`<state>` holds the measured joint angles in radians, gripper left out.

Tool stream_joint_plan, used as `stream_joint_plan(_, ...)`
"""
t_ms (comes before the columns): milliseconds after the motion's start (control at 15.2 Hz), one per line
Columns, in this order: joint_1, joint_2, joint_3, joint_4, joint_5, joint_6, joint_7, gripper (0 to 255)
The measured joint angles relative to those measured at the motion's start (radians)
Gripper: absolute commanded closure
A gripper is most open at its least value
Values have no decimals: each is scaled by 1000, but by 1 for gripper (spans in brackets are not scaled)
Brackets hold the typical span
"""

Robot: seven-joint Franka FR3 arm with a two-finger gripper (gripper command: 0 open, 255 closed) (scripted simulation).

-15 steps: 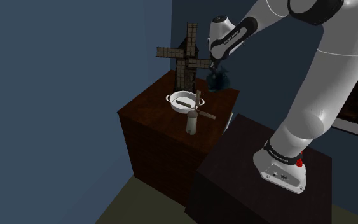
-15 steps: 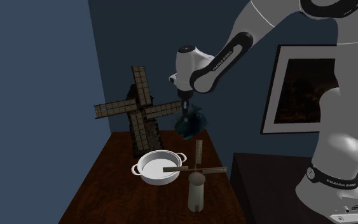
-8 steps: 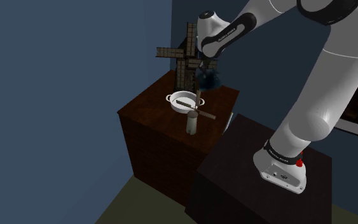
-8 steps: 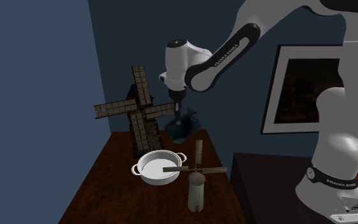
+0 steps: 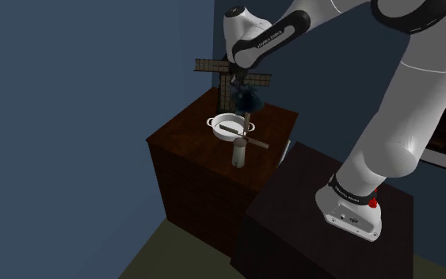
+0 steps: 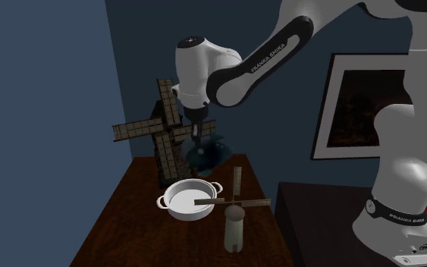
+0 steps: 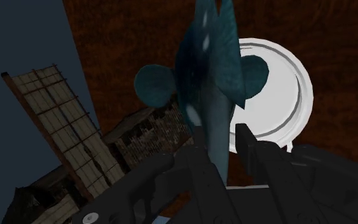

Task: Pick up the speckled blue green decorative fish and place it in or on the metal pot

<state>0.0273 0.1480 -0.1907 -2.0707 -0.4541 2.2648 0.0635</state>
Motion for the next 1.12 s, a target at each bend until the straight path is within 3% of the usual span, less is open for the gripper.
stream_joint_plan(594,5,61,2,-17,-20,82,49,255)
stream_joint_plan(1122,21,121,-11,-45,-47,307,101,255)
